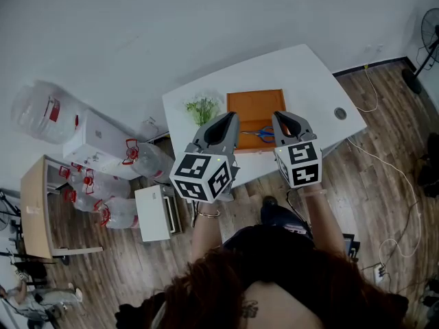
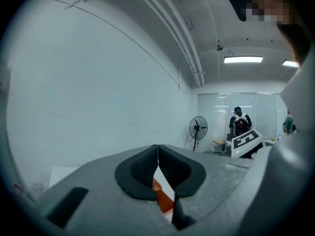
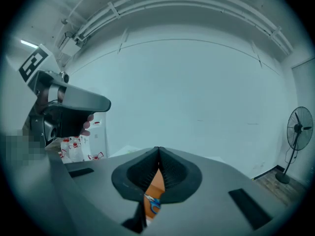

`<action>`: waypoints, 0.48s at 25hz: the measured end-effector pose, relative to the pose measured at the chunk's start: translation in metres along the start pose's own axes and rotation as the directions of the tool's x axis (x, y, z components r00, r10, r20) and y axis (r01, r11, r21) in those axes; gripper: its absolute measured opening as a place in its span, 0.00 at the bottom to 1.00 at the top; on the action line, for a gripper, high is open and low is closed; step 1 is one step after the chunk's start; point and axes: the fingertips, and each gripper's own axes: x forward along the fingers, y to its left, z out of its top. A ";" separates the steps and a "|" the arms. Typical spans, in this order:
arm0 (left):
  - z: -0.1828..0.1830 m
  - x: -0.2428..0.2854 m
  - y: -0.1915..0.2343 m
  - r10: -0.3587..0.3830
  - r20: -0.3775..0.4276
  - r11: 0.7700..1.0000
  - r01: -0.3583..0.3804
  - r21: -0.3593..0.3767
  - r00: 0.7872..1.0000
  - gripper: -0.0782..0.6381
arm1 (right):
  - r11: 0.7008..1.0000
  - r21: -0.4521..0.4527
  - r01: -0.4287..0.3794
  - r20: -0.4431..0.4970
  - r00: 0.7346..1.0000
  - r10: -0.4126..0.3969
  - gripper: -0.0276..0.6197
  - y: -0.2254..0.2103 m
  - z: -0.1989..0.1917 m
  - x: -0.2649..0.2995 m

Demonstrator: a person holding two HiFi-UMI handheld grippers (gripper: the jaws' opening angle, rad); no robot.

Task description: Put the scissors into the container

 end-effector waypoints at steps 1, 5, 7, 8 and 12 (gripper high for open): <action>-0.001 -0.003 -0.001 0.000 0.001 1.000 0.000 0.002 1.000 0.13 | 1.000 0.000 0.007 0.007 1.000 -0.007 0.04 0.000 0.002 -0.004; -0.002 -0.012 -0.005 -0.003 0.006 1.000 0.003 0.004 1.000 0.13 | 0.999 0.001 0.038 0.040 0.998 -0.038 0.04 0.000 0.008 -0.019; -0.002 -0.017 -0.008 -0.005 0.008 1.000 0.005 0.007 1.000 0.13 | 0.999 0.006 0.048 0.056 0.997 -0.048 0.04 0.001 0.010 -0.027; -0.002 -0.020 -0.010 -0.006 0.009 1.000 0.006 0.009 1.000 0.13 | 0.999 0.009 0.050 0.064 0.997 -0.051 0.04 0.001 0.012 -0.031; -0.001 -0.027 -0.013 -0.010 0.010 1.000 0.009 0.014 1.000 0.13 | 0.998 0.019 0.063 0.079 0.995 -0.064 0.04 0.003 0.017 -0.043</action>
